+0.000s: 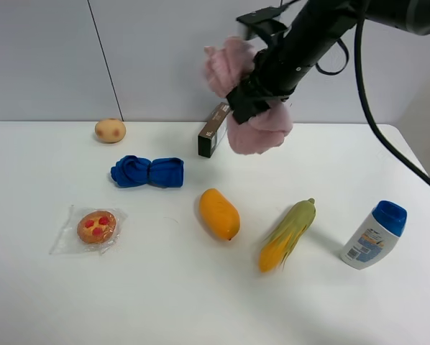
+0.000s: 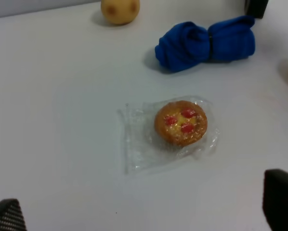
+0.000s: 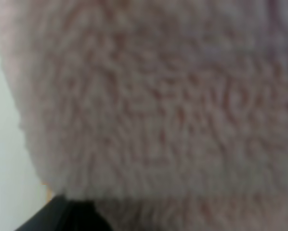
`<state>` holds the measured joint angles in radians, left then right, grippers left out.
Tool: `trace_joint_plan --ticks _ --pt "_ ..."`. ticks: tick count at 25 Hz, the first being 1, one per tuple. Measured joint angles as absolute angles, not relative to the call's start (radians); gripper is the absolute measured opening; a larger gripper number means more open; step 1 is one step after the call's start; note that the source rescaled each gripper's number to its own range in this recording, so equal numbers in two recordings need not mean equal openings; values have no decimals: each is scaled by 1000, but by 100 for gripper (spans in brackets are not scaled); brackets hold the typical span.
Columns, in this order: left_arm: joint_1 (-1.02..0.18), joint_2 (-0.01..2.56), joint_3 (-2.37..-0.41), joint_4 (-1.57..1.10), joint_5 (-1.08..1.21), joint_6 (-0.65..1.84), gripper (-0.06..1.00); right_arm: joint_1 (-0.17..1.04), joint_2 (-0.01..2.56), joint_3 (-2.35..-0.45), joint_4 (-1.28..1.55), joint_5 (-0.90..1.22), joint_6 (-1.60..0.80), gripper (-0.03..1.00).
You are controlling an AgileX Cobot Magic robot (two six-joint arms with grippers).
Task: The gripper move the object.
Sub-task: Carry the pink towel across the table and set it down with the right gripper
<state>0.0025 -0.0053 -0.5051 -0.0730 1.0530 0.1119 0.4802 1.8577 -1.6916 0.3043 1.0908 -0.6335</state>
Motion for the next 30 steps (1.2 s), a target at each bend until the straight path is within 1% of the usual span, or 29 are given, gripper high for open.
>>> trace_joint_plan --ticks 3,5,11,14,20,24,30 --pt "3 -5 -505 -73 1053 112 100 594 1855 -1692 262 1163 -788 0" --pt "3 -5 -505 -73 1053 112 100 659 1855 -1692 225 1177 -844 0" --pt "3 -5 -505 -73 1053 112 100 817 1875 -1693 194 1169 -867 0" --pt "3 -5 -505 -73 1053 112 100 874 1923 -1694 180 1164 -868 0" --pt "3 -5 -505 -73 1053 112 100 929 2053 -1694 112 1167 -868 0" --pt "3 -5 -505 -73 1053 112 100 932 2112 -1694 36 1167 -870 0" --pt "3 -5 -505 -73 1053 112 100 932 2136 -1694 19 1199 -877 0"
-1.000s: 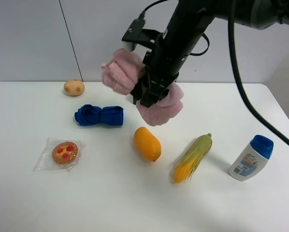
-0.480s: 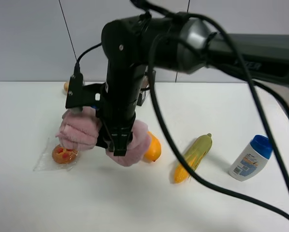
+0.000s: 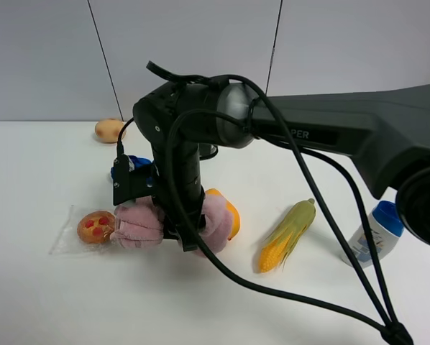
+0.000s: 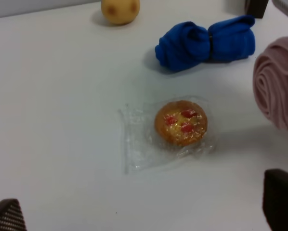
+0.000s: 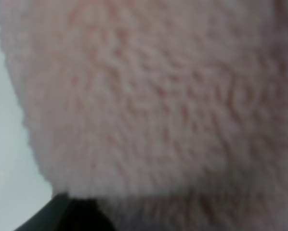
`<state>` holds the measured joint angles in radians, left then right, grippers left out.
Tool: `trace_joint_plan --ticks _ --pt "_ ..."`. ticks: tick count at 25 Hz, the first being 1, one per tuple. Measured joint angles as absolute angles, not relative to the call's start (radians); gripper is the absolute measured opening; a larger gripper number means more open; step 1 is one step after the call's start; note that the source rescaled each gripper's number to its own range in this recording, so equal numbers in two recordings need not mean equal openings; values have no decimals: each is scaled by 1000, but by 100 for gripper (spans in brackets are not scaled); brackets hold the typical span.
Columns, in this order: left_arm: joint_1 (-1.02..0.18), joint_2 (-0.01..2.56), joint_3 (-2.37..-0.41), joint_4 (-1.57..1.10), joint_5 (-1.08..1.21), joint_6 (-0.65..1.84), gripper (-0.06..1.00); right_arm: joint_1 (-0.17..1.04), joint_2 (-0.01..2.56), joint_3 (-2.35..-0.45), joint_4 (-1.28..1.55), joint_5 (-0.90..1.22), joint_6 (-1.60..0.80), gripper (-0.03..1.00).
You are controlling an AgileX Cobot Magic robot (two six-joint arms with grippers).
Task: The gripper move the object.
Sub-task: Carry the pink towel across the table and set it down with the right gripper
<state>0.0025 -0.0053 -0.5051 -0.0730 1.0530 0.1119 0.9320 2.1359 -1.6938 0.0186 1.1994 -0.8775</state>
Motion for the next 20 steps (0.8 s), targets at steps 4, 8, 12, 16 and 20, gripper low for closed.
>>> trace_joint_plan --ticks 4,8,12,16,20 --pt "3 -5 -505 -73 1053 112 100 932 2147 -1694 19 1211 -884 0" --pt "3 -5 -505 -73 1053 112 100 934 2178 -1694 19 1188 -885 0" --pt "3 -5 -505 -73 1053 112 100 939 2186 -1694 25 1182 -885 0" --pt "3 -5 -505 -73 1053 112 100 939 2204 -1694 46 1183 -885 0" --pt "3 -5 -505 -73 1053 112 100 939 2219 -1694 63 1183 -885 0"
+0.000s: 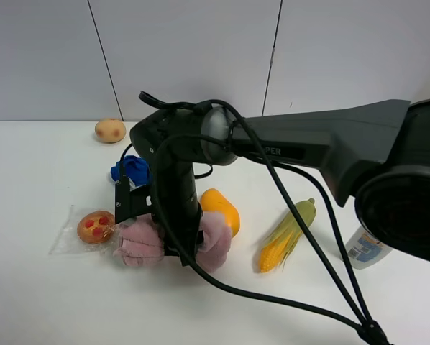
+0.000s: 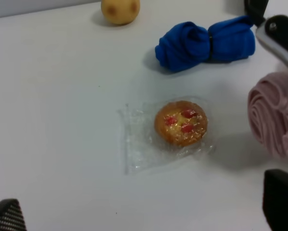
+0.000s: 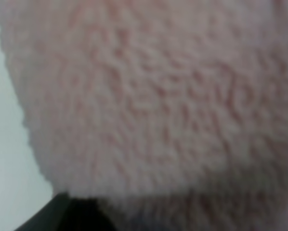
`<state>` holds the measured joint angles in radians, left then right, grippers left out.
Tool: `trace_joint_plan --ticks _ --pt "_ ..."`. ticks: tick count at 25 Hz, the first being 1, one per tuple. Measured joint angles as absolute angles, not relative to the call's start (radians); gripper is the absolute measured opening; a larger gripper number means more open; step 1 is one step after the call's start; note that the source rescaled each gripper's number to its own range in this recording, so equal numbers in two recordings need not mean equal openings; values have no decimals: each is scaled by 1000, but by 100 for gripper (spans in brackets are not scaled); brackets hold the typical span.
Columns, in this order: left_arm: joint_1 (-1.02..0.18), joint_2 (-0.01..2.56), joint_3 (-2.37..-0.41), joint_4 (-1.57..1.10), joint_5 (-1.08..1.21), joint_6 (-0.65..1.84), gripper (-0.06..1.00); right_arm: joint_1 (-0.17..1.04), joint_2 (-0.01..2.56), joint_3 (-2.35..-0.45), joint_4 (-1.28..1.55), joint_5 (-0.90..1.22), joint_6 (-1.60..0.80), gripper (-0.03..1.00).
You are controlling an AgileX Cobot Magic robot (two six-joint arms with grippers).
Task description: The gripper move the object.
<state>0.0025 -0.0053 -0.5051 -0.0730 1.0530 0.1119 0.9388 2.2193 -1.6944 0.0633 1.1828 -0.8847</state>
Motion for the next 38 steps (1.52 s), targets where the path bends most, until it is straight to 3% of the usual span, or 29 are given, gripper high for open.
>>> trace_joint_plan --ticks 9,14,20,26,38 --pt "3 -5 -505 -73 1053 112 100 939 2221 -1694 68 1196 -808 2" --pt "3 -5 -505 -73 1053 112 100 939 2221 -1694 70 1197 -744 48" --pt "3 -5 -505 -73 1053 112 100 939 2221 -1694 72 1197 -708 65" --pt "3 -5 -505 -73 1053 112 100 939 2221 -1754 71 1204 -640 96" --pt "3 -5 -505 -73 1053 112 100 939 2215 -1971 72 1219 -517 100"
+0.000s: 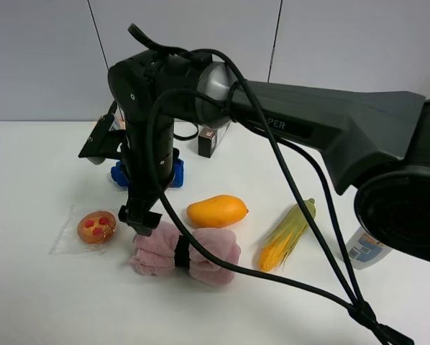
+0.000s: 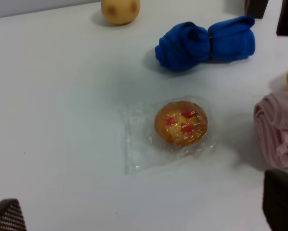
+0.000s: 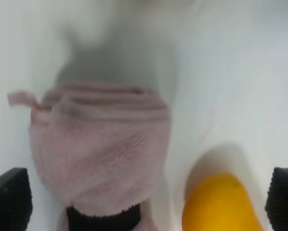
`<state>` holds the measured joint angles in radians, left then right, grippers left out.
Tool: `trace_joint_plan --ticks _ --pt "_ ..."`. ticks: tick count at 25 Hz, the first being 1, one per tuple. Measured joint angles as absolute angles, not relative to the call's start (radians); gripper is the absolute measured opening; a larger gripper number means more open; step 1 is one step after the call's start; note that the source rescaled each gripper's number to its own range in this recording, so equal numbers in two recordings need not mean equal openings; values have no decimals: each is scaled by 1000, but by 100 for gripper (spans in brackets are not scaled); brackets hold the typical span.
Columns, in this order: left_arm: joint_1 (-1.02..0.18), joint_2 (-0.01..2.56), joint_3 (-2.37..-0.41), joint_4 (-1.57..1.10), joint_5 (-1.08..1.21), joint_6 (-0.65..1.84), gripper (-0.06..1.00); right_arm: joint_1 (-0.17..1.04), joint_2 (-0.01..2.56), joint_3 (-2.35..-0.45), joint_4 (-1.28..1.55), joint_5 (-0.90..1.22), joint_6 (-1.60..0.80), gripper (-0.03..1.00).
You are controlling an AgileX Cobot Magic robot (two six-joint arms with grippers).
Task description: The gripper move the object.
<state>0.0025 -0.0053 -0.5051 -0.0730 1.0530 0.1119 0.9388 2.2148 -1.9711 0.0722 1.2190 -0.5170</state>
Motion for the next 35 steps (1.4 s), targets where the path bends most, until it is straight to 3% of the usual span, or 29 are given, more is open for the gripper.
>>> trace_joint_plan --ticks 4,10,26,35 --pt "3 -5 -505 -73 1053 112 100 910 2188 -1994 77 1220 -421 100" --pt "3 -5 -505 -73 1053 112 100 751 2126 -1994 26 1221 -376 100" --pt "3 -5 -505 -73 1053 112 100 111 1938 -1993 -15 1223 -198 100" --pt "3 -5 -505 -73 1053 112 100 -71 1705 -1728 -56 1221 -184 100"
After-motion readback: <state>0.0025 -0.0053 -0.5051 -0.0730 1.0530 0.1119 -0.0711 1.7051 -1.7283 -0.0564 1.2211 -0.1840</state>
